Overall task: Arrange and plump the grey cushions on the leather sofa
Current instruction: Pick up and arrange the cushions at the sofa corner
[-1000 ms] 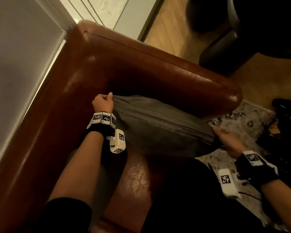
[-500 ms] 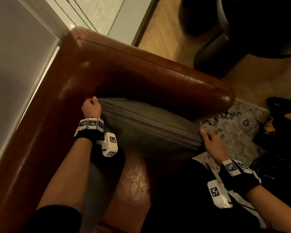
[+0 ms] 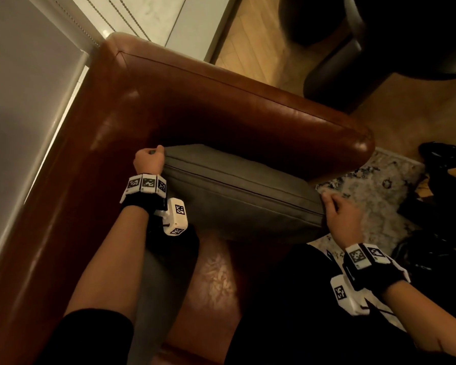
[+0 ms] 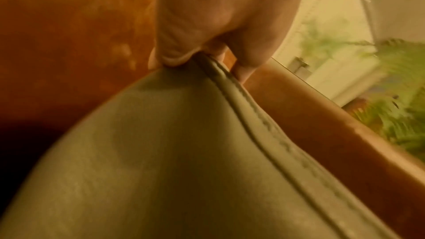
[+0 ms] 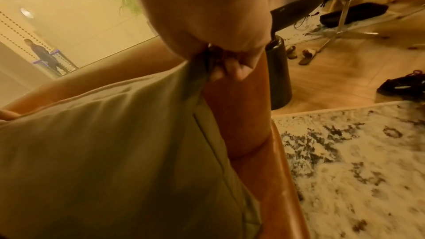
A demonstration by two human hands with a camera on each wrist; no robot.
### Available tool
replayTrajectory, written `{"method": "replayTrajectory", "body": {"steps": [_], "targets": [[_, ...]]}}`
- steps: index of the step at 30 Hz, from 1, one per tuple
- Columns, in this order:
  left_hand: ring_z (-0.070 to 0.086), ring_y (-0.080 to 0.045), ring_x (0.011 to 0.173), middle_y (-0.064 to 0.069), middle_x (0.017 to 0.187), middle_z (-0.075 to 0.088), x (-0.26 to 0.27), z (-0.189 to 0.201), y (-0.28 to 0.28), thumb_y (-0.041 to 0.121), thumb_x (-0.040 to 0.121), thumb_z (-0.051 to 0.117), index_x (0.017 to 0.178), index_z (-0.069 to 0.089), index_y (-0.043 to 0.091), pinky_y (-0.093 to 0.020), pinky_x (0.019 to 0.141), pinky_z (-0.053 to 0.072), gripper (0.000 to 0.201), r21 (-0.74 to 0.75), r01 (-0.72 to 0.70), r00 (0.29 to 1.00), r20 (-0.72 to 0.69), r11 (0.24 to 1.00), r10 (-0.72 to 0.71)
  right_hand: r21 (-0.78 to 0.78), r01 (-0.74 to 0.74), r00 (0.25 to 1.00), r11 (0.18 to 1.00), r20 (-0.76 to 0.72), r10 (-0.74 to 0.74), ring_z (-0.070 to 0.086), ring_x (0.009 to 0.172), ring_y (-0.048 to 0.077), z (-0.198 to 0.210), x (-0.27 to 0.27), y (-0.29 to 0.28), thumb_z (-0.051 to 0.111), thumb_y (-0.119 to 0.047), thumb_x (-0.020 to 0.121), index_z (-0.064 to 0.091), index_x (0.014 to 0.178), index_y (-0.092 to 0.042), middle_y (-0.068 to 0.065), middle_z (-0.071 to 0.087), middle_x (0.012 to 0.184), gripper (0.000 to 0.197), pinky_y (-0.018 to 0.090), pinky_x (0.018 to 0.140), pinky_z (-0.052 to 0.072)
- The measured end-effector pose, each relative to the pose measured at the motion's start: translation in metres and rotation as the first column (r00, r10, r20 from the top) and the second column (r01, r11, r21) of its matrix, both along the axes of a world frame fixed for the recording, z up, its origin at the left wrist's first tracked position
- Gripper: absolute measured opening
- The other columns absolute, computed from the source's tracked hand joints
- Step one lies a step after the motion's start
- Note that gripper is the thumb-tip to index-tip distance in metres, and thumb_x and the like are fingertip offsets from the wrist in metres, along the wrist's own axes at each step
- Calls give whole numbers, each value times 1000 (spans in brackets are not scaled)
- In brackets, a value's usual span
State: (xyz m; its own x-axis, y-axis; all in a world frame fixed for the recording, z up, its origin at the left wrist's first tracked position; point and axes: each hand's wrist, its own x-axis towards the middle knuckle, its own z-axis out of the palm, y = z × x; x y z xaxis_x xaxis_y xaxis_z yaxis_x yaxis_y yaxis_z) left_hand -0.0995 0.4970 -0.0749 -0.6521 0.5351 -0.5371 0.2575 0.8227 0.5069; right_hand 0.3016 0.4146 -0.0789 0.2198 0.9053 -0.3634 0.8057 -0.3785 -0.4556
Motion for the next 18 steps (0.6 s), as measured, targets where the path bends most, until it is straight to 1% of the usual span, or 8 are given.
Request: {"method": "replayTrajectory", "body": {"steps": [2,5,7,9,12,14,16,18], "targets": [[57,-30,116,-18,120,63,-8,-1,3,27,90,55,115,63,2,-33,97,42,36,65,0,999,37,998,-3,24,29,999,999,-42,-28,58,69,32,5,-3,2,45,-32,98,65,86,-2,18,64,72,38,37,63,41],[58,-28,114,-18,118,64,-19,-1,7,20,88,60,113,65,1,-33,98,43,32,161,-114,990,99,980,99,91,53,997,994,-69,-46,54,62,26,16,-8,8,48,-34,96,62,77,-2,13,59,66,40,36,59,38],[57,-29,117,-18,120,63,-22,-6,4,20,88,59,114,64,2,-33,101,43,32,147,-141,986,114,979,125,82,67,997,994,-54,-63,54,61,26,13,-10,10,49,-37,95,60,75,-2,13,59,65,42,34,58,37],[56,-30,116,-18,117,64,-18,-10,-3,25,91,55,115,63,0,-33,98,42,35,99,-75,995,77,992,68,17,43,999,999,0,-43,56,65,30,6,-9,9,47,-39,95,60,78,-2,17,61,70,43,33,59,38],[58,-33,106,-19,102,65,-15,-9,-14,42,90,52,103,63,-4,-35,90,43,49,40,121,991,-59,992,-119,49,-32,990,998,136,25,56,89,35,5,-16,9,46,-35,96,57,91,-4,17,60,92,33,38,75,41],[60,-34,102,-22,101,67,-17,-9,-17,41,90,54,96,65,-5,-36,90,43,48,59,194,976,-109,979,-187,133,-146,971,980,209,116,52,106,32,13,-44,15,41,-37,95,56,107,-11,13,57,109,32,44,89,40],[59,-34,95,-23,95,66,-14,-10,-16,34,91,55,93,66,-5,-36,87,43,41,93,186,975,-140,978,-172,207,-279,956,938,153,251,50,115,27,20,-97,23,36,-38,95,55,119,-15,9,57,119,39,42,93,36],[55,-30,84,-20,85,61,-6,-9,-14,31,92,54,91,65,-5,-37,84,44,37,133,140,981,-155,981,-119,250,-368,927,895,31,373,45,128,26,23,-162,31,33,-37,95,51,129,-13,9,54,131,45,41,101,31]]}}
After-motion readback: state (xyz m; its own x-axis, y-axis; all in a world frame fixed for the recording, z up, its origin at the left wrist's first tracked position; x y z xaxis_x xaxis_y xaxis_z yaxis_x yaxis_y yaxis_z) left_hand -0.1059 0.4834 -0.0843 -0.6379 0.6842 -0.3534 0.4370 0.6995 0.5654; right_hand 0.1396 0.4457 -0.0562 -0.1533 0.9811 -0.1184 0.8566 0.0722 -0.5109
